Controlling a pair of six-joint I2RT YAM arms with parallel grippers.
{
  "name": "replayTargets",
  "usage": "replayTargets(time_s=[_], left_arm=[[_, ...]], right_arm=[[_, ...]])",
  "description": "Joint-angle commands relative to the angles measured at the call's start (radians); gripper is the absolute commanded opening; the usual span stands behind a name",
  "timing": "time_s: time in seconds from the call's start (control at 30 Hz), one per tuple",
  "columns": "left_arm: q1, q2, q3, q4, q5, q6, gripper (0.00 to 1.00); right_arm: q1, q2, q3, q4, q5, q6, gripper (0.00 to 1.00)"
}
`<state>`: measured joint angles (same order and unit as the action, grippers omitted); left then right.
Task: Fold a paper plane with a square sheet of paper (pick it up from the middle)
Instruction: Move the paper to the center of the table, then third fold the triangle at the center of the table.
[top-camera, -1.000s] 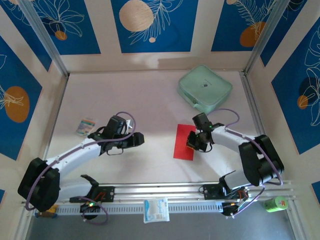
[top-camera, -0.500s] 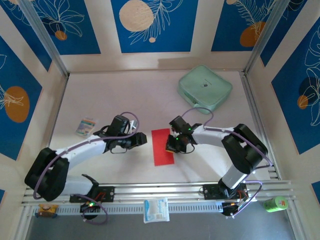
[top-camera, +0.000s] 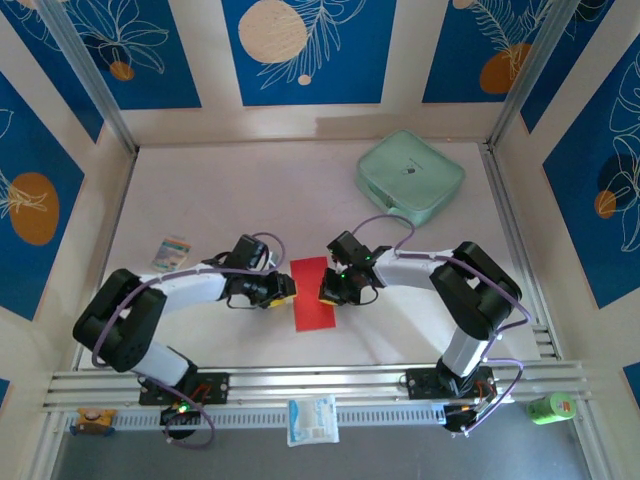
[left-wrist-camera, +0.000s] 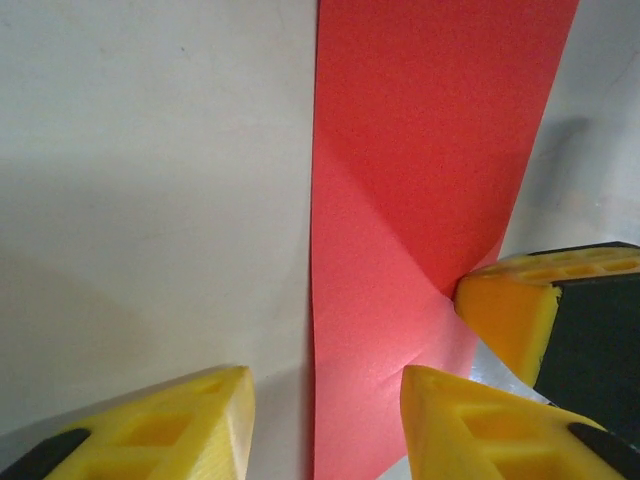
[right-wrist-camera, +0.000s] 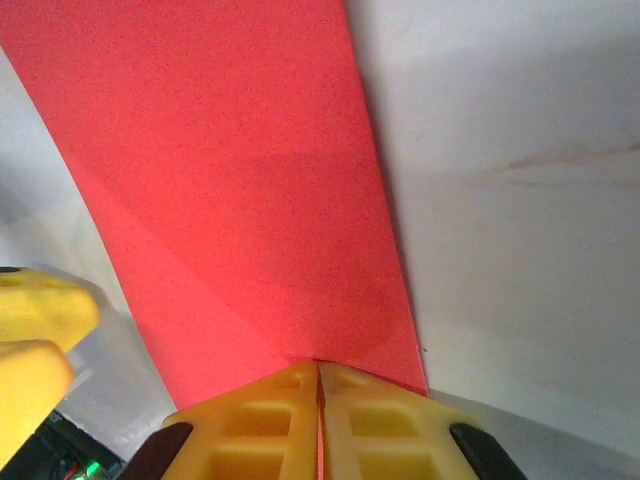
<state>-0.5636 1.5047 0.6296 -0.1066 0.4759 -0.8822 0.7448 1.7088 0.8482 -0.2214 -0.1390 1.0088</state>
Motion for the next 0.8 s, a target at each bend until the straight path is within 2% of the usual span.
replayTargets(time_s=[0.0, 0.27, 0.53, 0.77], left_arm=[[-0.010, 0.029, 0.016, 0.043, 0.048, -0.017, 0.41], [-0.012, 0.062, 0.012, 0.055, 0.063, -0.023, 0.37], [-0.016, 0.076, 0.007, 0.088, 0.074, -0.032, 0.26], [-0.017, 0.077, 0.007, 0.088, 0.071, -0.031, 0.25]], right_arm=[[-0.005, 0.020, -0.028, -0.012, -0.011, 0.020, 0.10], [-0.009, 0.037, -0.028, -0.003, -0.028, 0.027, 0.09], [-0.015, 0.037, -0.040, 0.008, -0.039, 0.033, 0.09], [-0.017, 0.032, -0.049, 0.019, -0.040, 0.037, 0.09]])
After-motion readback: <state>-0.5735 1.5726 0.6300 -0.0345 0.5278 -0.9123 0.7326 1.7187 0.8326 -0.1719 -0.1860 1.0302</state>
